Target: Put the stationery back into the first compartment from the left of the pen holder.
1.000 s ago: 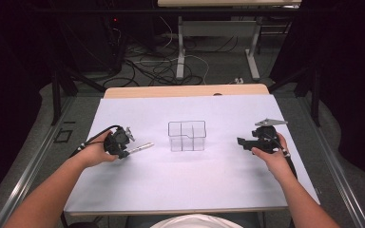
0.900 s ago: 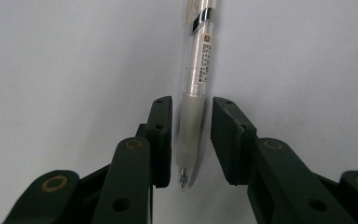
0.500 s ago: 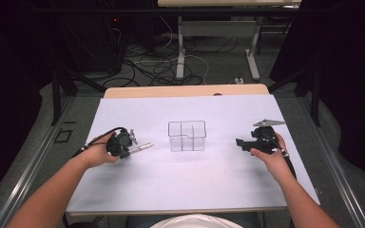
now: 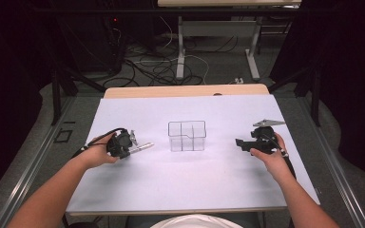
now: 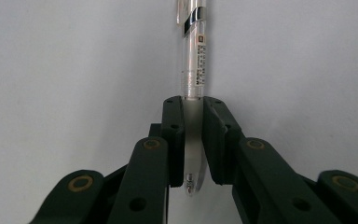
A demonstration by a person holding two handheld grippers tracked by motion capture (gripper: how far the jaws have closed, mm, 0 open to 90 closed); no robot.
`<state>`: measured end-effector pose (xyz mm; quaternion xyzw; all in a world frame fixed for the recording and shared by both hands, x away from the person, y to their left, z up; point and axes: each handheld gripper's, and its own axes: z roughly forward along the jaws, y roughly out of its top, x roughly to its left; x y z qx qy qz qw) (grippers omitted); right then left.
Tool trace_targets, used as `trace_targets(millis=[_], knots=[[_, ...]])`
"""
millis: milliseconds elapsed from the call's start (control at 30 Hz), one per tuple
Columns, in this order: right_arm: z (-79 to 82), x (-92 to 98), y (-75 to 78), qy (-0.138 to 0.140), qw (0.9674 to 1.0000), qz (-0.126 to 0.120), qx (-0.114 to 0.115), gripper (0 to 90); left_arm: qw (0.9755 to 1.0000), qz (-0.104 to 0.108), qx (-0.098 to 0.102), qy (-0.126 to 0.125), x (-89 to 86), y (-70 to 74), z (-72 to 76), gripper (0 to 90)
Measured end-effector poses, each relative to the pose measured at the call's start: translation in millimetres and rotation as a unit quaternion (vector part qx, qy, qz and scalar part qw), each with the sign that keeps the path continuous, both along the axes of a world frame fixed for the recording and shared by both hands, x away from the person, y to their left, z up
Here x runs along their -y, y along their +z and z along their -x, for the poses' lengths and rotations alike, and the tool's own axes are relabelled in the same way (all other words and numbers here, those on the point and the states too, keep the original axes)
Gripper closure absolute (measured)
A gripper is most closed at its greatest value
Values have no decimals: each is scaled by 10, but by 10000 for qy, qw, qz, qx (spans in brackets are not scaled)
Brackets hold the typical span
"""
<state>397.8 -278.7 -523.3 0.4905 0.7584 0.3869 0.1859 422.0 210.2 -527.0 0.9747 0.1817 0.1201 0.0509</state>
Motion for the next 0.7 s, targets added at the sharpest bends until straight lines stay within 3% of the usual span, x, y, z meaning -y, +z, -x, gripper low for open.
trace_targets(millis=[367, 700], knots=[[-1, -4, -2, 15, 10000, 1, -20, 224, 9988, 232, -227, 360, -47, 63, 18, 799], [0, -11, -1, 34, 10000, 24, -26, 224, 9936, 602, -418, 864, -124, 233, 67, 799]])
